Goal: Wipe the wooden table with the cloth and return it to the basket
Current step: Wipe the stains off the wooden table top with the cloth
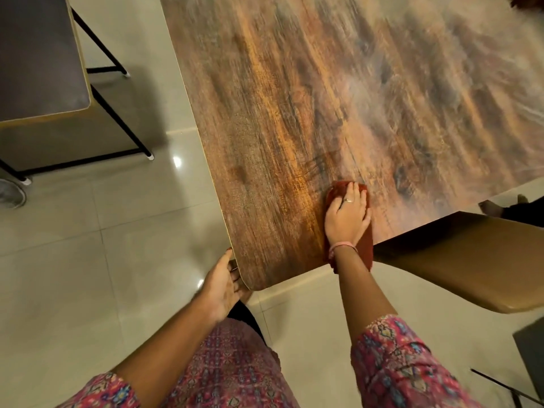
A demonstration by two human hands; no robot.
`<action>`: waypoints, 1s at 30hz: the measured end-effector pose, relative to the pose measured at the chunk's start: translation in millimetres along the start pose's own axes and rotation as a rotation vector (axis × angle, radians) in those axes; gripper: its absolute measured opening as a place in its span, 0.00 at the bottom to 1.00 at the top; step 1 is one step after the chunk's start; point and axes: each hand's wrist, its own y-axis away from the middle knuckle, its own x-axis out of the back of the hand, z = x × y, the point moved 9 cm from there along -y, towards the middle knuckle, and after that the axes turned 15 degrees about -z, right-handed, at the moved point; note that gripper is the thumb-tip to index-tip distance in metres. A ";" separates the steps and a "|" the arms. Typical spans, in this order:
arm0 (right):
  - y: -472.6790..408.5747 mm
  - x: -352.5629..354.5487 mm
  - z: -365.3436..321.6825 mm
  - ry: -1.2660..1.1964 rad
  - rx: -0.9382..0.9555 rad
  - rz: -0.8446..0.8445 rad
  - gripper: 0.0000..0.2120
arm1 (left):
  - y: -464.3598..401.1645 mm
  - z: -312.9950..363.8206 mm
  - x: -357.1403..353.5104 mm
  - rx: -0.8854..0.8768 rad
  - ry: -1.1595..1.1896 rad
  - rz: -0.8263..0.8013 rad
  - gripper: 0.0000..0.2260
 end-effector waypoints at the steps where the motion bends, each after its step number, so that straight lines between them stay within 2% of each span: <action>1: 11.6 -11.5 -16.6 0.019 0.090 -0.043 0.25 | -0.3 0.0 -1.3 -0.002 0.008 0.002 0.18; 4: 78.3 -59.7 -64.8 0.107 0.417 -0.216 0.26 | -1.2 0.6 -3.3 -0.001 0.034 0.010 0.18; 7: 143.1 -92.9 -84.9 0.209 0.639 -0.311 0.25 | -1.0 4.2 -5.6 0.014 0.083 0.002 0.19; 11: 145.2 -96.2 -96.1 0.265 0.743 -0.331 0.25 | -1.8 12.8 -7.9 -0.007 0.107 -0.012 0.20; 15: 95.2 -95.9 -162.9 0.309 0.872 -0.332 0.23 | -2.9 13.6 -10.9 -0.019 0.133 -0.011 0.22; 19: 23.0 -106.6 -246.2 0.344 0.850 -0.362 0.23 | -5.8 10.7 -11.4 -0.002 0.113 -0.049 0.24; 22: -1.8 -110.0 -278.8 0.345 0.815 -0.368 0.22 | -8.2 8.4 -6.1 -0.015 0.126 -0.072 0.27; 26: 37.1 -102.4 -244.6 0.277 0.860 -0.356 0.23 | -9.7 5.9 -0.7 -0.045 0.182 -0.084 0.30; 30: 135.6 -103.2 -141.7 0.285 0.911 -0.405 0.24 | -7.2 7.9 10.0 -0.071 0.295 -0.059 0.28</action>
